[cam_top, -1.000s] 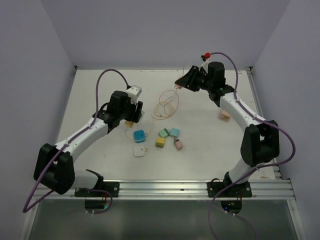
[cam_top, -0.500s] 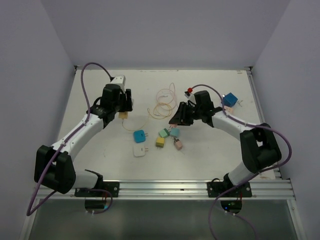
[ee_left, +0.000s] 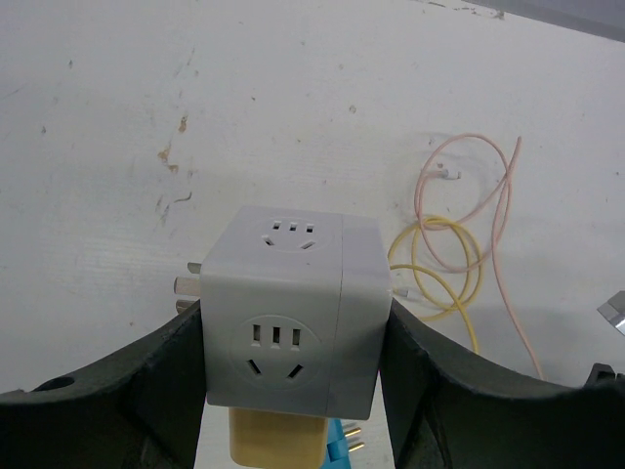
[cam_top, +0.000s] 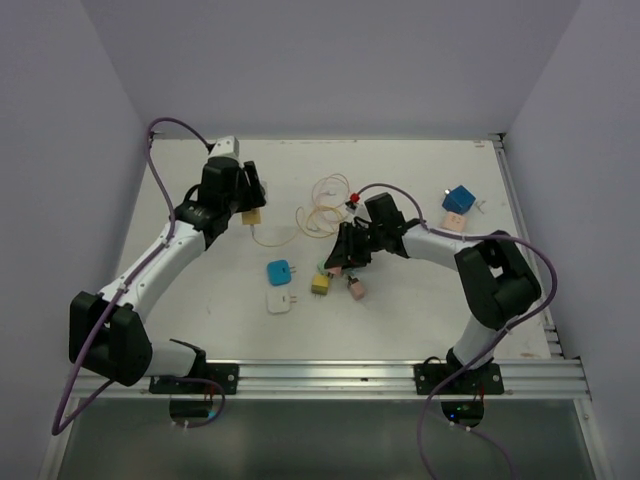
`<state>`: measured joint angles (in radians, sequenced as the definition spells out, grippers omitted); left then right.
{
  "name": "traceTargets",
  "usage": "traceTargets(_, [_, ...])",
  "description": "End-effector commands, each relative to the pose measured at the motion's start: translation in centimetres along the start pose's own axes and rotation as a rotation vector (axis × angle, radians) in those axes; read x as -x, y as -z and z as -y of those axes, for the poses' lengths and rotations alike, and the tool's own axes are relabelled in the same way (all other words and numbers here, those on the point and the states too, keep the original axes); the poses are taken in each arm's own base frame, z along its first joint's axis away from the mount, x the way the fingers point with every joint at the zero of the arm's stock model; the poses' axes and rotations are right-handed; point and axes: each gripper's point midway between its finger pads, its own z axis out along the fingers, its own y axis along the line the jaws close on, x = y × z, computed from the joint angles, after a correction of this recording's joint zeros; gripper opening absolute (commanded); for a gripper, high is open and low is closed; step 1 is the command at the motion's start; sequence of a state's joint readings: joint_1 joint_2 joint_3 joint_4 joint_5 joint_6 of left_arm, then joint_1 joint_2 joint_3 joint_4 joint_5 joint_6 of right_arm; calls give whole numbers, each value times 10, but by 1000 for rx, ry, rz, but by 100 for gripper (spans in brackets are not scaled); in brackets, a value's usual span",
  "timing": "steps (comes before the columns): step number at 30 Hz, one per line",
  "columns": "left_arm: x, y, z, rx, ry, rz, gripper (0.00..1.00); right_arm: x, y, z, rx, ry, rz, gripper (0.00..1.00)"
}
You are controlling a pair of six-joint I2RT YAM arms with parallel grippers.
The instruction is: Pull the plug off the socket
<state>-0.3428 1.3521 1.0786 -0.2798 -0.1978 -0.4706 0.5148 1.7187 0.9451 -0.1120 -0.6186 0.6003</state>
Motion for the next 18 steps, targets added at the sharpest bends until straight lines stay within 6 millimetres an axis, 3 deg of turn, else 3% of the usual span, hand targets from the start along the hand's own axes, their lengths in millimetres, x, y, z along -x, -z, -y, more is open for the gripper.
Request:
traceTargets(1, [35, 8, 9, -4, 74, 89, 0, 43, -4, -33, 77, 64, 86, 15])
traceTargets(10, [42, 14, 4, 43, 132, 107, 0, 66, -51, -49, 76, 66, 75, 21])
traceTargets(11, [42, 16, 4, 43, 145, 111, 0, 65, -59, -44, 64, 49, 67, 22])
traceTargets(18, [43, 16, 11, 20, 182, 114, 0, 65, -63, -35, 27, 51, 66, 42])
